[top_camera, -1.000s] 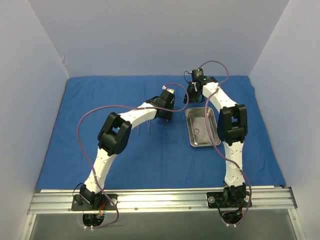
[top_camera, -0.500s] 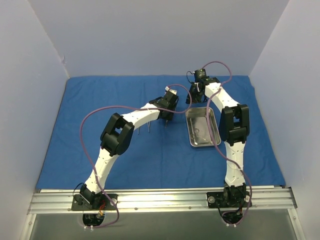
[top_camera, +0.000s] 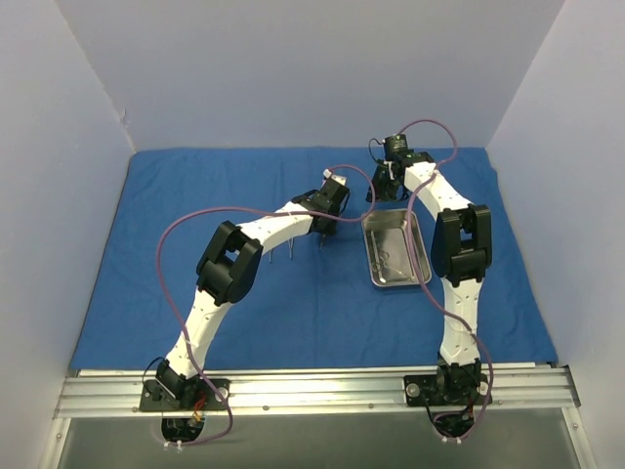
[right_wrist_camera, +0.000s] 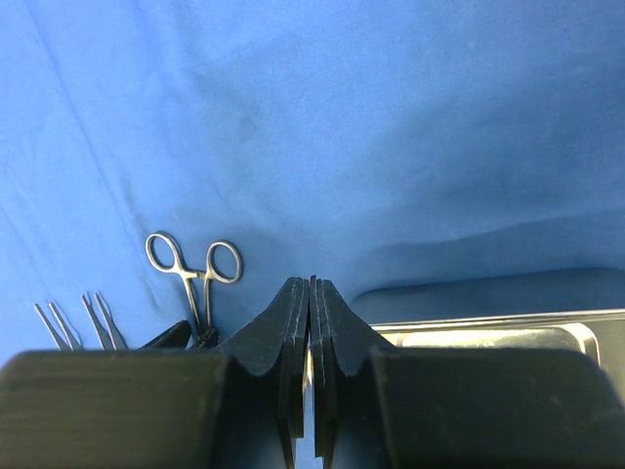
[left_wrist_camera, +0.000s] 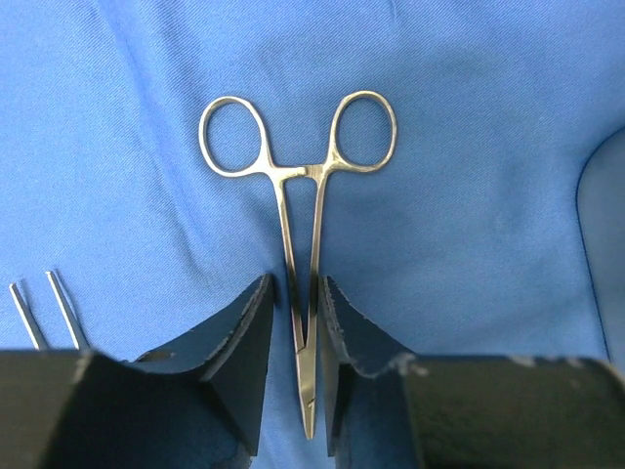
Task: Open and lay out the surgical kit
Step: Pick up the medical item from the surgical kit.
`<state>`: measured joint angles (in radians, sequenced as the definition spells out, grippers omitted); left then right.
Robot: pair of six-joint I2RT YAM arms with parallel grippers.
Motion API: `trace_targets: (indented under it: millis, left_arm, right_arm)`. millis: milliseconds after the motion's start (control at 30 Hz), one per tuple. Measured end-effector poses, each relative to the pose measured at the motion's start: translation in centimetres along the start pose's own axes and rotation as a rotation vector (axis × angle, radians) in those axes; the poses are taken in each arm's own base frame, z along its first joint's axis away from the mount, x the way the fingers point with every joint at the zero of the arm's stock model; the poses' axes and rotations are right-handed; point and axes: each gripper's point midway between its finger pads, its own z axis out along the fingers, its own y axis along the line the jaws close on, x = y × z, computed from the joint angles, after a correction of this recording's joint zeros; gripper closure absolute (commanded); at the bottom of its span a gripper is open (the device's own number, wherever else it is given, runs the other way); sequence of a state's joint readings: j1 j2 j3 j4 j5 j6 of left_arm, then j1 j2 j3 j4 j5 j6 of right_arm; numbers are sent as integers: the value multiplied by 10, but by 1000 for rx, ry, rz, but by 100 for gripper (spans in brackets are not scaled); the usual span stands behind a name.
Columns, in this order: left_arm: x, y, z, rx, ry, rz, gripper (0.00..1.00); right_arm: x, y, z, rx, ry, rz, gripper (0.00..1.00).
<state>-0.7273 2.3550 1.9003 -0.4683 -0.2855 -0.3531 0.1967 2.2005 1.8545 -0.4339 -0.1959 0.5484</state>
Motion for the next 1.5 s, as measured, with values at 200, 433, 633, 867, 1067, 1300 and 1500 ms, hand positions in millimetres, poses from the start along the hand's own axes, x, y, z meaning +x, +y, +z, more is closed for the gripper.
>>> trace_targets:
  millis: [200,433,633,867,1067,1300,1500]
  left_arm:
    - [0,0,0,-7,-2,3,69]
    - [0,2,-1,-19,-4,7,59]
    - [0,6,-1,-46,-5,9,55]
    - [0,5,-3,-64,-13,17,56]
    - [5,0,-7,-82,-18,44,59]
    - [10,-2,-11,-96,-20,59,62]
    - [13,-4,-13,-104,-19,60,69]
  right_arm:
    - [-1,2,-1,-7,-3,-4,100]
    - [-1,2,-1,-10,-2,-4,100]
    - [0,3,-1,-18,3,-8,100]
    - [1,3,-1,-23,7,-10,100]
    - [5,1,1,-23,18,-9,100]
    - [8,-1,3,-24,28,-5,100]
    - [7,-2,3,-27,25,-4,100]
